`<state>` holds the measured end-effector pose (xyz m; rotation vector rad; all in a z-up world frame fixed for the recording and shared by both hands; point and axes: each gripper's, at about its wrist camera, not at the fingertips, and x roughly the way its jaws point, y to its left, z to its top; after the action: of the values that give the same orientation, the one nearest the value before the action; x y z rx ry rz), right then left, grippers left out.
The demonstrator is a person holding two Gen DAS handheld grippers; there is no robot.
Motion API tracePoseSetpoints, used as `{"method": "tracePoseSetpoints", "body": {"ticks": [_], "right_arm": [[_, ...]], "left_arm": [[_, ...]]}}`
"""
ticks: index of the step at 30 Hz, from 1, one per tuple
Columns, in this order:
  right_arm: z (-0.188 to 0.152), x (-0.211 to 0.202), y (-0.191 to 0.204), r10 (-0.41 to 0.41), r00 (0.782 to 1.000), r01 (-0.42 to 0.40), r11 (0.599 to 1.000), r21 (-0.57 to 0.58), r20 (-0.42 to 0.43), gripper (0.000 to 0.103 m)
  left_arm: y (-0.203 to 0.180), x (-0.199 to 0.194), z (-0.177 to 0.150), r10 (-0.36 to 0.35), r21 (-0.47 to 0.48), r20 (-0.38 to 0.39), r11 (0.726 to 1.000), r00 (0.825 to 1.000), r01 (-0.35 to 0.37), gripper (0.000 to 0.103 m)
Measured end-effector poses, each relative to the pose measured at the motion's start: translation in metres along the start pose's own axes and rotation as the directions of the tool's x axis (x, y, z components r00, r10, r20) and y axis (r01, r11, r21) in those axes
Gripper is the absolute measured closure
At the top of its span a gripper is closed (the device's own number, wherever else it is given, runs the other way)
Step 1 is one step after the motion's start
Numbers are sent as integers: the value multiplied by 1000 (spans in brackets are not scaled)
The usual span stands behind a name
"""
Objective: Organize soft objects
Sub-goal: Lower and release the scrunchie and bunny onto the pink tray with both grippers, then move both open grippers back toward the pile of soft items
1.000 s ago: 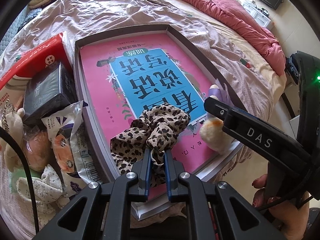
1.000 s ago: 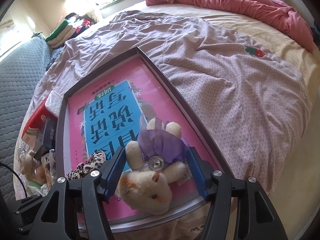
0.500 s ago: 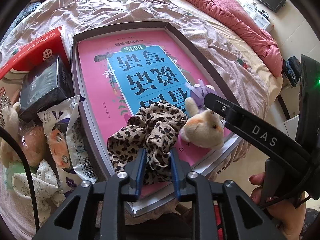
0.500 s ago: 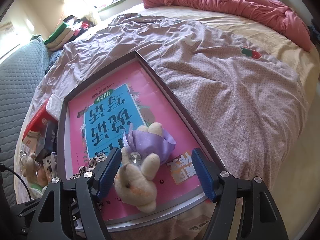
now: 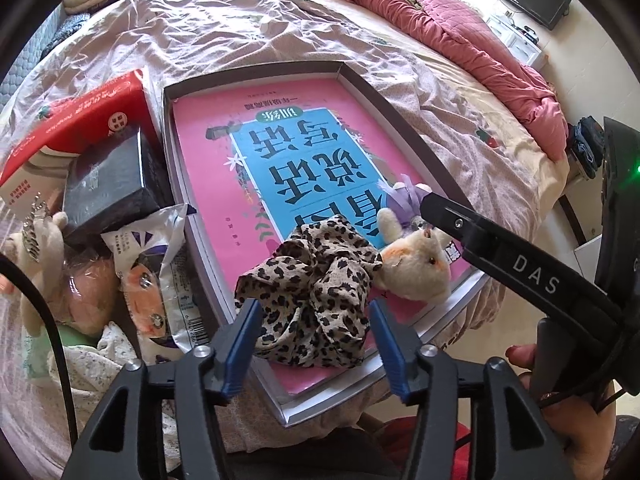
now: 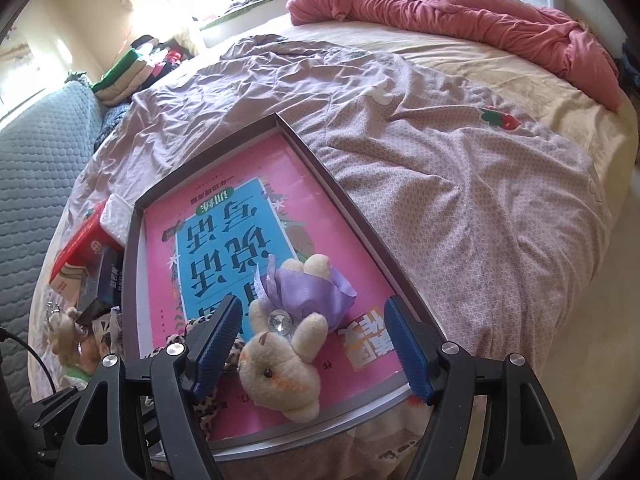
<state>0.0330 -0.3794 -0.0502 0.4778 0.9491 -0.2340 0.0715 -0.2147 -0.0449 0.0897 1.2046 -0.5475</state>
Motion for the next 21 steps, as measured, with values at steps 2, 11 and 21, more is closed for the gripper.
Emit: {"method": "tracePoseSetpoints", "body": {"ticks": [2,11,21], "right_arm": [[0,-2,0,4,1000,-4,1000,0,3,28],[0,-11,6,19,1000,-18,1000,-6,16,26],[0,-21,17,49,999,-49,999,-21,23,26]], "left_arm": [[1,-4,0,-1,-3,8,1000,1000,1,42],[5,-23,-2,14,-26,43,1000,999,-13,32],[14,-46,-6,37,-53,84,998,996,-32,31]]}}
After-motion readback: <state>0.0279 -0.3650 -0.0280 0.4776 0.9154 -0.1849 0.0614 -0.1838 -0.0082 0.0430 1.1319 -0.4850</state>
